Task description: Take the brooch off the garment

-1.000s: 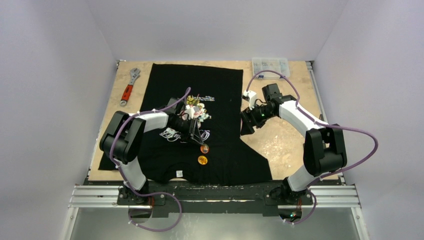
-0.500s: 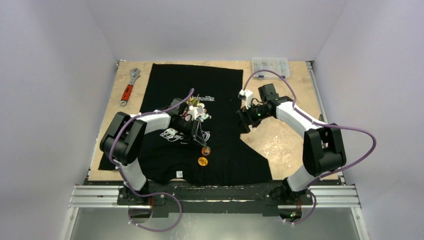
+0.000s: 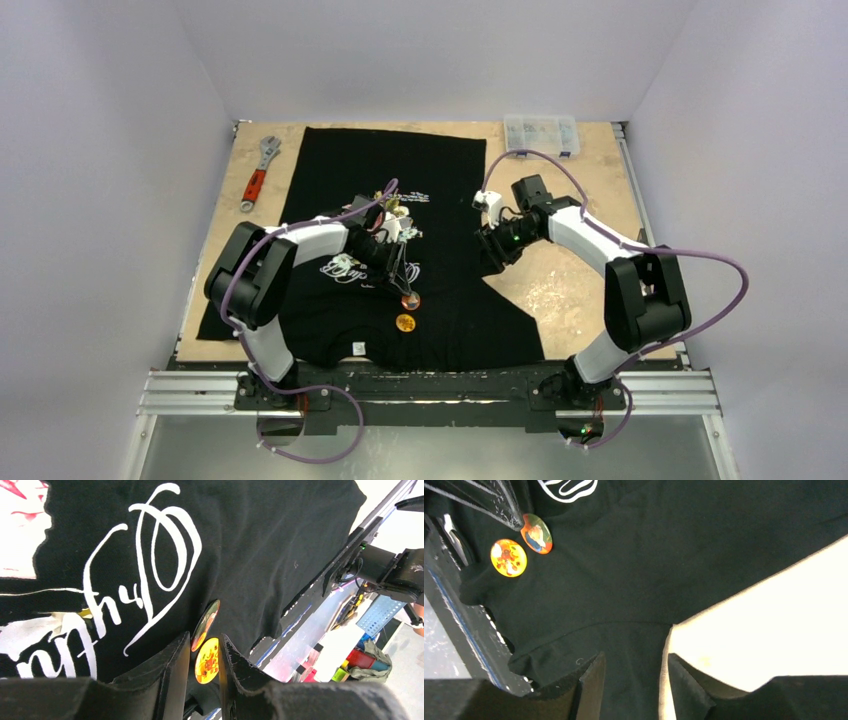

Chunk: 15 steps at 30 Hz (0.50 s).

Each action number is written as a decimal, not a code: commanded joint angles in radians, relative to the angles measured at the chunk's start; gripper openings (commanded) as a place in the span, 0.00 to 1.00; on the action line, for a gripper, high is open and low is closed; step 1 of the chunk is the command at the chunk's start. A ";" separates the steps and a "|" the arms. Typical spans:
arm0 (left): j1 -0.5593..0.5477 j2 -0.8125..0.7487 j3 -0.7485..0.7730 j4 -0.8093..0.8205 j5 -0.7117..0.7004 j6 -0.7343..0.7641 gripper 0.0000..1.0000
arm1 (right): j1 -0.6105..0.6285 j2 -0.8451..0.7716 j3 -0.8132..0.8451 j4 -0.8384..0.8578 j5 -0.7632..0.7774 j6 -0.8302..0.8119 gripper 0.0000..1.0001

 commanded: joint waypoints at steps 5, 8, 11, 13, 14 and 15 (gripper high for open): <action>-0.005 0.052 0.047 -0.009 -0.002 0.011 0.24 | 0.053 0.141 0.104 -0.207 0.091 -0.164 0.45; -0.005 0.060 0.055 -0.008 0.006 0.011 0.22 | 0.071 0.147 0.107 -0.228 0.046 -0.158 0.40; -0.005 0.066 0.054 -0.006 0.011 0.011 0.20 | 0.087 0.174 0.090 -0.220 0.078 -0.140 0.36; -0.004 0.070 0.052 0.000 0.018 0.007 0.13 | 0.088 0.225 0.091 -0.203 0.115 -0.123 0.32; -0.004 0.071 0.051 0.005 0.027 0.004 0.08 | 0.087 0.247 0.100 -0.197 0.144 -0.119 0.30; -0.004 0.071 0.052 0.008 0.034 0.000 0.00 | 0.085 0.261 0.111 -0.185 0.174 -0.109 0.30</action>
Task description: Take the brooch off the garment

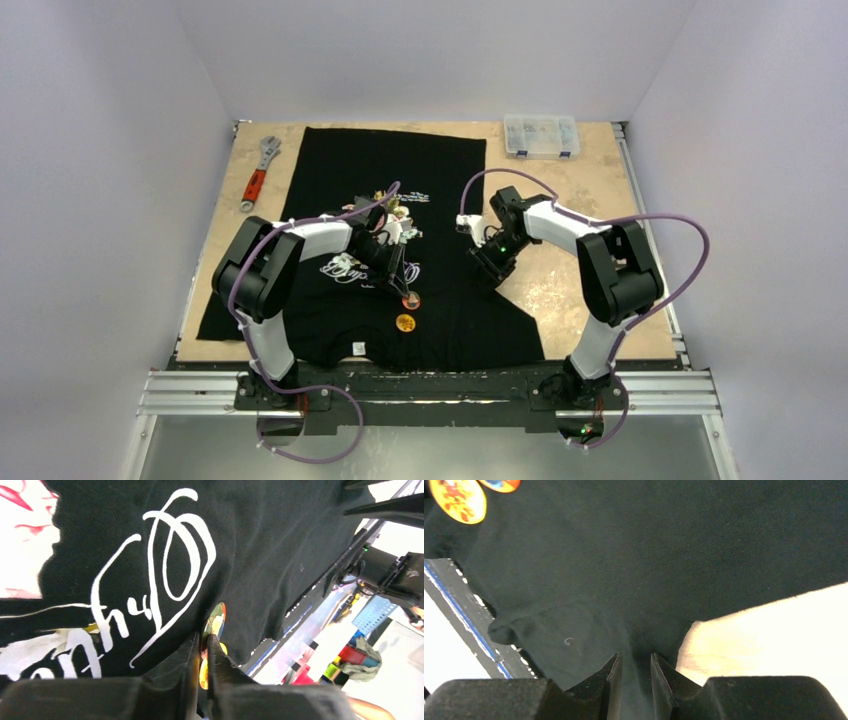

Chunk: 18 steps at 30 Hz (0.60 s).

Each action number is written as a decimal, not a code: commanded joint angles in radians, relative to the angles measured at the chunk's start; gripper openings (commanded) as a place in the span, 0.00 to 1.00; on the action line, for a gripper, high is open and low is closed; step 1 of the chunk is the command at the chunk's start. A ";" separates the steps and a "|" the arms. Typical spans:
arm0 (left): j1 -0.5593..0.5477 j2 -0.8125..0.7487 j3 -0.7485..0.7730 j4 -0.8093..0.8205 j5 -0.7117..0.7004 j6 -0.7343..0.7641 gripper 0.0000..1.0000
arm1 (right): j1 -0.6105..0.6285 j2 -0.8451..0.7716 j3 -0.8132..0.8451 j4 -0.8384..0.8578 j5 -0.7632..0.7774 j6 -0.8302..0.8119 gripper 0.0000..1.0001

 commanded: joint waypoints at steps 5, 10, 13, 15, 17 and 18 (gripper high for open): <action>0.003 -0.003 0.044 0.031 0.048 -0.045 0.00 | -0.002 0.138 0.165 0.051 0.207 0.061 0.28; 0.044 0.000 0.072 0.043 0.004 -0.090 0.00 | -0.047 0.283 0.397 0.047 0.285 0.061 0.27; 0.082 0.027 0.113 0.034 -0.022 -0.111 0.00 | -0.064 0.375 0.533 0.015 0.299 0.031 0.27; 0.095 0.044 0.143 0.026 -0.015 -0.129 0.00 | -0.064 0.403 0.596 -0.016 0.291 0.010 0.27; 0.095 0.044 0.160 0.032 -0.001 -0.165 0.00 | -0.064 0.387 0.614 -0.036 0.252 -0.001 0.29; 0.092 0.036 0.161 0.043 0.010 -0.198 0.00 | -0.065 0.356 0.598 -0.025 0.223 -0.003 0.30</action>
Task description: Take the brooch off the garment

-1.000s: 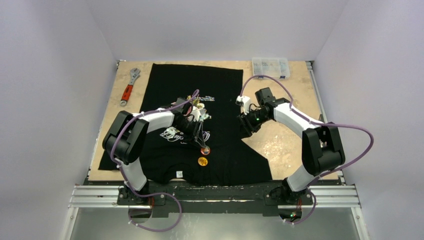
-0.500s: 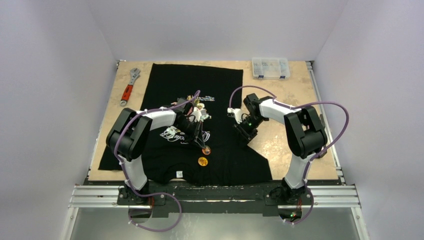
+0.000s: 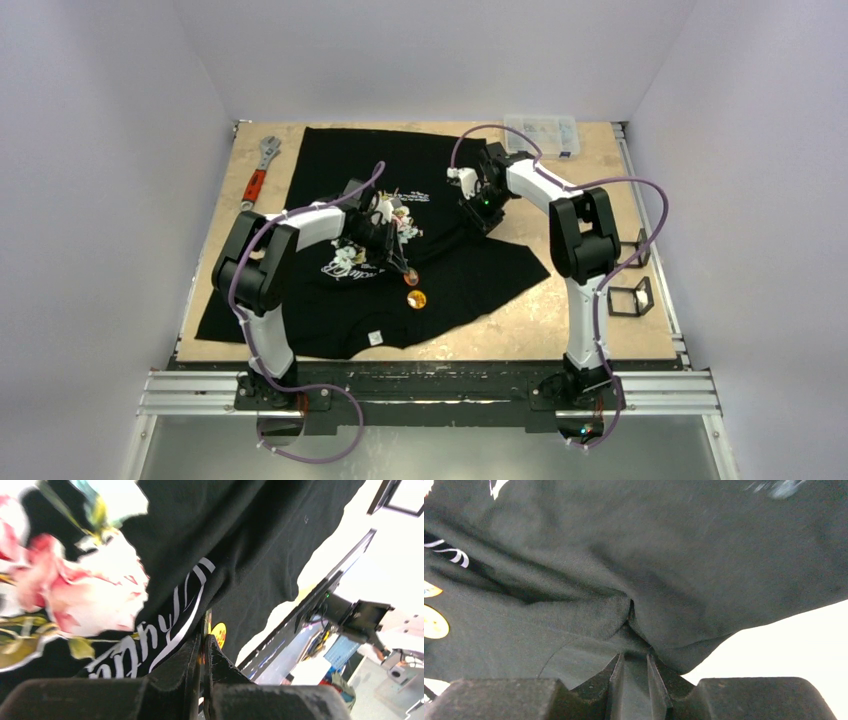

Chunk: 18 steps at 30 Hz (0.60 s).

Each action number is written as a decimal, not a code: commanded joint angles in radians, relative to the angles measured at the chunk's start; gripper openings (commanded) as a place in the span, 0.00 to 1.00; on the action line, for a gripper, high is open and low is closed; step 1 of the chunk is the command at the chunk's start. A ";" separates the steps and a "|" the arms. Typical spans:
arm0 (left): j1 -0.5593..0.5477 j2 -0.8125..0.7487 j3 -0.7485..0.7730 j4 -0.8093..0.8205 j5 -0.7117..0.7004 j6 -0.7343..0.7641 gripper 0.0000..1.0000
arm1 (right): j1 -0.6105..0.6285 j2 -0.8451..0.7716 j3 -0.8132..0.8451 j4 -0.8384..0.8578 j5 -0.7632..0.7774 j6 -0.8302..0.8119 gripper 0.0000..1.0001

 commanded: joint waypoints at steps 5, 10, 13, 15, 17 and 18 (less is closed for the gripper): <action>-0.014 -0.028 0.049 0.018 0.010 -0.281 0.00 | -0.019 -0.306 -0.223 0.240 -0.165 0.027 0.40; -0.032 0.007 0.113 -0.086 -0.056 -0.377 0.00 | 0.010 -0.527 -0.485 0.488 -0.329 0.140 0.63; -0.033 0.025 0.136 -0.129 -0.092 -0.408 0.00 | 0.047 -0.561 -0.569 0.579 -0.311 0.183 0.62; -0.033 0.031 0.137 -0.137 -0.094 -0.427 0.00 | 0.078 -0.563 -0.598 0.621 -0.314 0.216 0.60; -0.033 0.031 0.139 -0.138 -0.092 -0.431 0.00 | 0.119 -0.568 -0.623 0.673 -0.296 0.246 0.57; -0.033 0.031 0.139 -0.139 -0.095 -0.433 0.00 | 0.138 -0.570 -0.639 0.705 -0.285 0.255 0.55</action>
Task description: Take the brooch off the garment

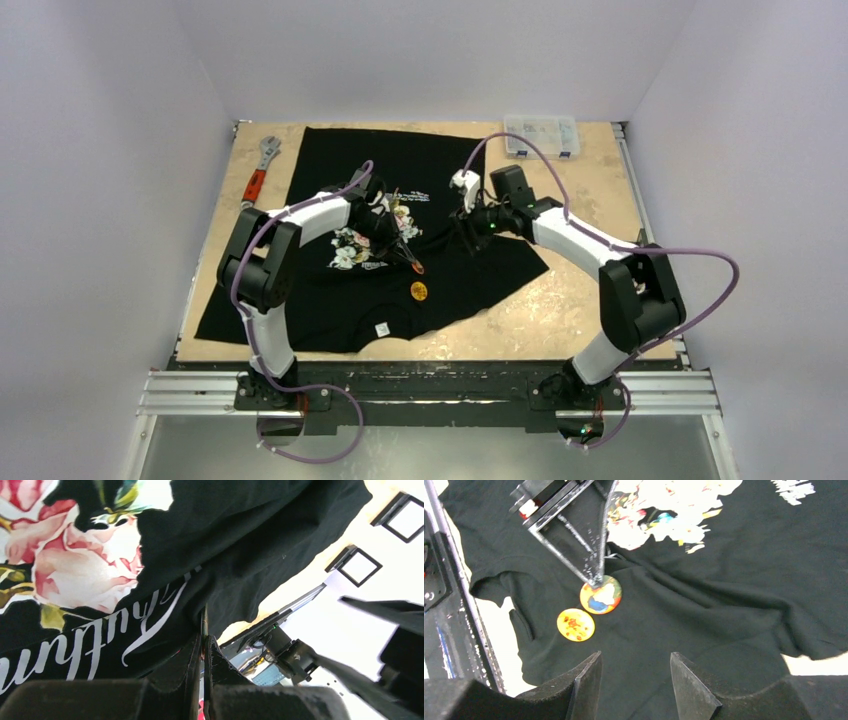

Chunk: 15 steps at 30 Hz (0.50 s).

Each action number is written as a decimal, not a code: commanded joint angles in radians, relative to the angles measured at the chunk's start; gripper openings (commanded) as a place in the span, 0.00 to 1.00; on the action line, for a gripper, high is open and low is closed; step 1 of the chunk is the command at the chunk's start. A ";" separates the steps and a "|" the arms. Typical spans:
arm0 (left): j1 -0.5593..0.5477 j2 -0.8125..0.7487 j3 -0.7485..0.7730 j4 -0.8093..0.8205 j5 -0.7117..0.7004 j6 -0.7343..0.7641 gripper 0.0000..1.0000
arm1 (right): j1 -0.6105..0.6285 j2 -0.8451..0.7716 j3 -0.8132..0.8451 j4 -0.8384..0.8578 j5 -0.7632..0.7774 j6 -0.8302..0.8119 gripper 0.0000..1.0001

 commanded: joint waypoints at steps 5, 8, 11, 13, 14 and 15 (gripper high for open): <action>-0.003 0.019 0.027 -0.032 -0.015 -0.090 0.02 | 0.165 -0.012 -0.129 0.278 0.052 0.049 0.52; -0.003 0.022 0.031 -0.037 -0.018 -0.109 0.04 | 0.218 -0.058 -0.207 0.404 0.122 0.044 0.49; -0.003 0.022 0.030 -0.043 -0.020 -0.124 0.05 | 0.276 -0.081 -0.264 0.503 0.215 0.035 0.50; -0.003 0.021 0.025 -0.040 -0.015 -0.142 0.05 | 0.323 -0.081 -0.294 0.561 0.277 0.015 0.49; -0.003 0.022 0.024 -0.039 -0.014 -0.151 0.05 | 0.344 -0.081 -0.308 0.586 0.311 0.001 0.49; -0.003 0.022 0.022 -0.041 -0.014 -0.158 0.06 | 0.364 -0.081 -0.322 0.609 0.348 -0.014 0.48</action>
